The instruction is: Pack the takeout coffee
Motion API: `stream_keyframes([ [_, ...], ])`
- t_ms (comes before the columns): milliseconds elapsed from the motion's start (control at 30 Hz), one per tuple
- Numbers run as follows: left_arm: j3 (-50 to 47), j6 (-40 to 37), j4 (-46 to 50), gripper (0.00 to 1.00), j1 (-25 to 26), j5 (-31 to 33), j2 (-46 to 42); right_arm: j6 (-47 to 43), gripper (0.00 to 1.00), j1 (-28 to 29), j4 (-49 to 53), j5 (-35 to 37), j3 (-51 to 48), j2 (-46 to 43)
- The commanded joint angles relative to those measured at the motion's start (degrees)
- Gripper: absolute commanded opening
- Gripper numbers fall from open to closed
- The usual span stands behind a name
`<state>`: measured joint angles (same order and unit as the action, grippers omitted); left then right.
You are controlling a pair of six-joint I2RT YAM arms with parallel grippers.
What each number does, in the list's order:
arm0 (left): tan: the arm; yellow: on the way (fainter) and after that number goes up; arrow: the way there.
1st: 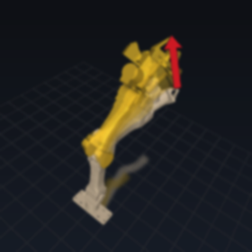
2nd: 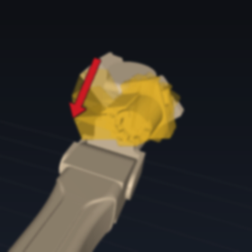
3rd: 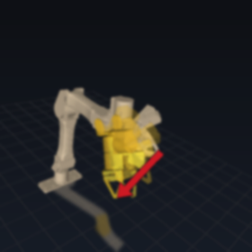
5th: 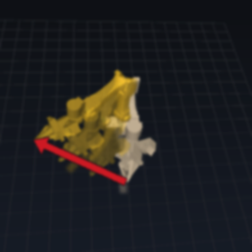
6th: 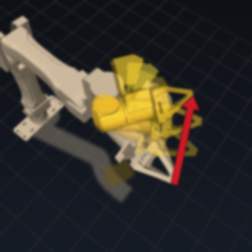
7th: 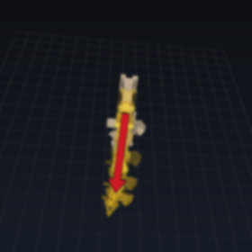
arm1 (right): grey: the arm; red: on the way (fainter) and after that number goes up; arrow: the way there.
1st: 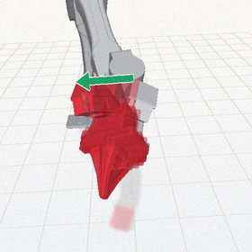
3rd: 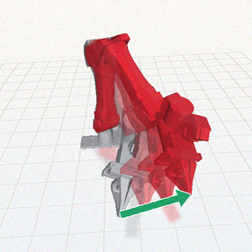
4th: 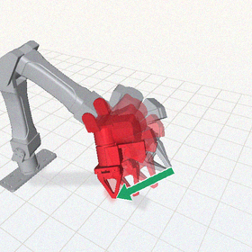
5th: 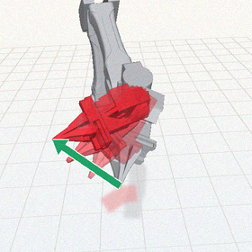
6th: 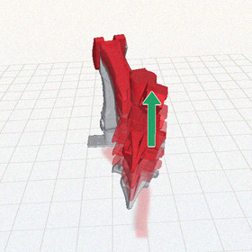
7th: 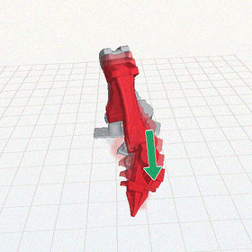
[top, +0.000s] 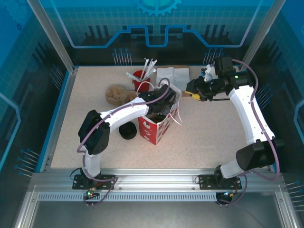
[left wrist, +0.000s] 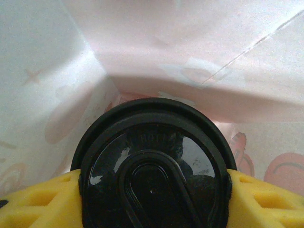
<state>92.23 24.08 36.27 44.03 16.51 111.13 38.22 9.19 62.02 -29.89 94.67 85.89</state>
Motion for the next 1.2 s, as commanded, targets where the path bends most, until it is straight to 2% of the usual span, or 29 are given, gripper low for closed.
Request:
stream_keyframes([
  [0,-0.94,1.46,5.52,0.63,-0.02,-6.47,4.71,4.74,0.43,1.68,1.5,1.74,-1.06,-1.25],
  [267,4.88,1.49,7.17,0.66,-0.44,-5.8,4.18,9.59,0.47,4.87,-1.03,3.89,0.55,0.52],
  [533,9.73,4.09,9.56,0.73,-0.5,-4.85,5.06,7.93,0.49,6.01,5.57,4.82,5.0,3.45],
  [800,11.5,5.92,9.78,0.73,-0.35,-3.22,4.93,8.96,0.49,6.28,5.61,4.28,2.45,2.82],
  [1167,11.33,6.56,9.69,0.74,0.44,-2.77,4.36,12.54,0.47,7.24,-2.22,3.35,-3.8,2.61],
])
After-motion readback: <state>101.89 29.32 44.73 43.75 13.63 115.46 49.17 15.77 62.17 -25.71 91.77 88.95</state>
